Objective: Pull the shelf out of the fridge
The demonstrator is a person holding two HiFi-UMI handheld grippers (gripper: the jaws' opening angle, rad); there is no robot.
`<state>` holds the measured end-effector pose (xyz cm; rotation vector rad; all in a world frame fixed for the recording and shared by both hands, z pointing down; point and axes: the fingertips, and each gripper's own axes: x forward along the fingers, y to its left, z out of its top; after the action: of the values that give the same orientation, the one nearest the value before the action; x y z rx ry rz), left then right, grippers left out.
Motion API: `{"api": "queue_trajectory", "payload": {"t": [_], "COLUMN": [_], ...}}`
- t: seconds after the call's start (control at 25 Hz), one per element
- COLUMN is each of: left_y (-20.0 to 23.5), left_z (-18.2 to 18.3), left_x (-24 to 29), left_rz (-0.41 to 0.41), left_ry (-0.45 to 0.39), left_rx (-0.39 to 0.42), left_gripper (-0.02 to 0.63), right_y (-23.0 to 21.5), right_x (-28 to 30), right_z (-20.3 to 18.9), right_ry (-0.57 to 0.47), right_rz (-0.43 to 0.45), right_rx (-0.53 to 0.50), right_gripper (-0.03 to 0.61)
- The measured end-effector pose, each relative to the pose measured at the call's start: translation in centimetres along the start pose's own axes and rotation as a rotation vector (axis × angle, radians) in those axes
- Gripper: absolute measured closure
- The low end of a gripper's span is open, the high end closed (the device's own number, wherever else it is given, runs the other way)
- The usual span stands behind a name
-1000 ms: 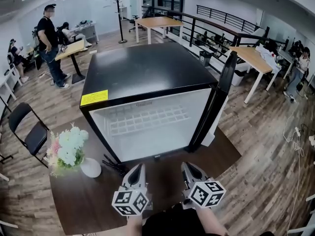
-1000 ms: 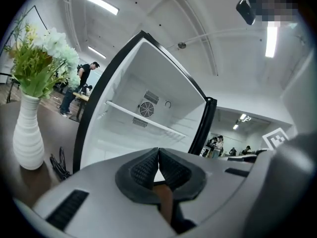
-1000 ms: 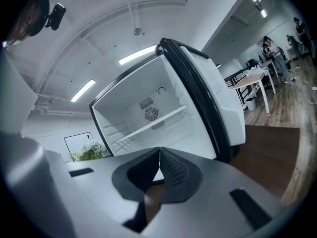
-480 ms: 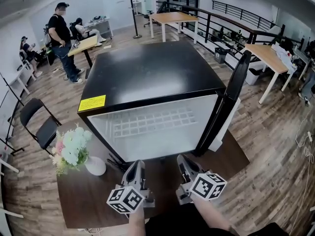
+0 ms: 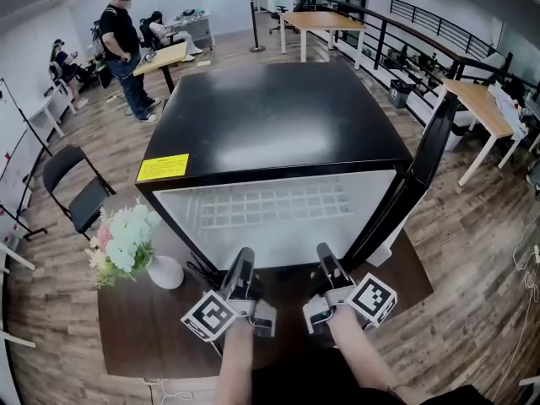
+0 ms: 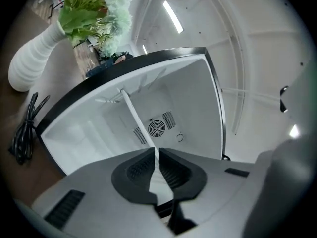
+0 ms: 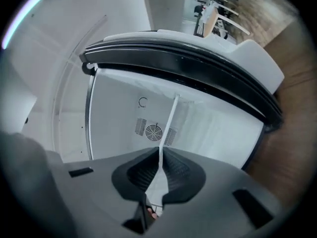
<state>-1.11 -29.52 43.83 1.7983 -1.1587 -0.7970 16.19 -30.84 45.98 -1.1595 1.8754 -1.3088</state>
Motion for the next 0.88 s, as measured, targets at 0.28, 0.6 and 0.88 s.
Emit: {"api": "queue_trajectory", "payload": {"t": [0.28,0.6,0.88], "left_y": [1.5,2.8,4.3], "left_z": [2.2,4.2,5.6], "left_x": [1.6,3.4,4.4], "left_rz": [0.017,0.004,0.002], "left_ry": [-0.051,-0.071,-0.108], "left_rx": [-0.069,-0.161,-0.208], "left_gripper": [0.590,0.419,0.403], "right_y": [-0.3,0.6,0.1], "right_x": [2.8,6.4,8.1], "right_z": [1.2,1.8,2.0], "right_ry": [-0.008,-0.009,-0.021], "right_rz": [0.028,0.080,0.080], "right_rx": [0.073,0.123,0.162], "right_gripper": [0.574,0.477,0.477]}}
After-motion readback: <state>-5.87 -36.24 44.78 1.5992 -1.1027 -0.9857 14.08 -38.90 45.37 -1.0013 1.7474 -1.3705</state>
